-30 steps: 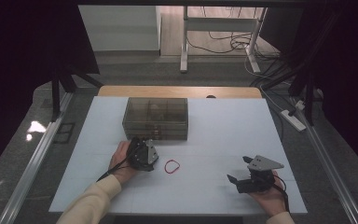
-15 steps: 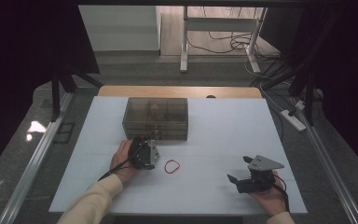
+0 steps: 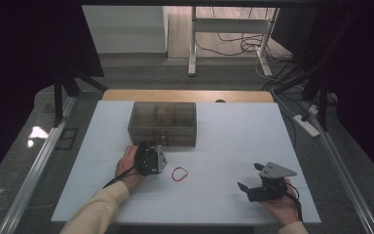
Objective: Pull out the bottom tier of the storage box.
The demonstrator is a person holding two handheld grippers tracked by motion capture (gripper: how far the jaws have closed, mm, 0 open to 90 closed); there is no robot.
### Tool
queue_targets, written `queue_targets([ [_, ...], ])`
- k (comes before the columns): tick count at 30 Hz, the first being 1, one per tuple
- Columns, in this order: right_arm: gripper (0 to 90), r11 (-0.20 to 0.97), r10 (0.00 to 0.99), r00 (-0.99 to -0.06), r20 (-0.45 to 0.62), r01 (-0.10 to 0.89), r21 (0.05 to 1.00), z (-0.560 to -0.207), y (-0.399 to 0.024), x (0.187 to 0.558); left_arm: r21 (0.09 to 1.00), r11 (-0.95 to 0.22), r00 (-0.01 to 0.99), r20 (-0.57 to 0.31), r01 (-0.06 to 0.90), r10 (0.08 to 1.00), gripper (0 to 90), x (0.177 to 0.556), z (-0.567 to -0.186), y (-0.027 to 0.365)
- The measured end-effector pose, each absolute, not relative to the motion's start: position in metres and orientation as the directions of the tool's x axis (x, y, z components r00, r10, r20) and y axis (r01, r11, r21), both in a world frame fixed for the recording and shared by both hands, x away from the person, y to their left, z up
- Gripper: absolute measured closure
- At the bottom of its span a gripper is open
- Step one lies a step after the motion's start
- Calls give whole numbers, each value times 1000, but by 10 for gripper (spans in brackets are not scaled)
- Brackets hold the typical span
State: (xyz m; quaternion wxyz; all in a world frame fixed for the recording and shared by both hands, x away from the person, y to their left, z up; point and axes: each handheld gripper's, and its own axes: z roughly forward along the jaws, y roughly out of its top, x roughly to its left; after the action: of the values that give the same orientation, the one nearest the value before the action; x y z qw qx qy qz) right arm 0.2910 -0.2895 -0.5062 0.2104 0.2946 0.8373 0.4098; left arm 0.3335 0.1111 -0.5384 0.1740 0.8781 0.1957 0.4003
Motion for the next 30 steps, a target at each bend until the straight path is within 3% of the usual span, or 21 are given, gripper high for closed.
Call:
queue_targets([
  [22,74,490,667,-736,-112,320,811,-506,-290,291,431,-885,569,688,178,450,360,334,-542,107],
  [30,74,489,669,-735,-113,321,811,-506,-290,291,429,-888,552,705,166,445,438,333,-542,107],
])
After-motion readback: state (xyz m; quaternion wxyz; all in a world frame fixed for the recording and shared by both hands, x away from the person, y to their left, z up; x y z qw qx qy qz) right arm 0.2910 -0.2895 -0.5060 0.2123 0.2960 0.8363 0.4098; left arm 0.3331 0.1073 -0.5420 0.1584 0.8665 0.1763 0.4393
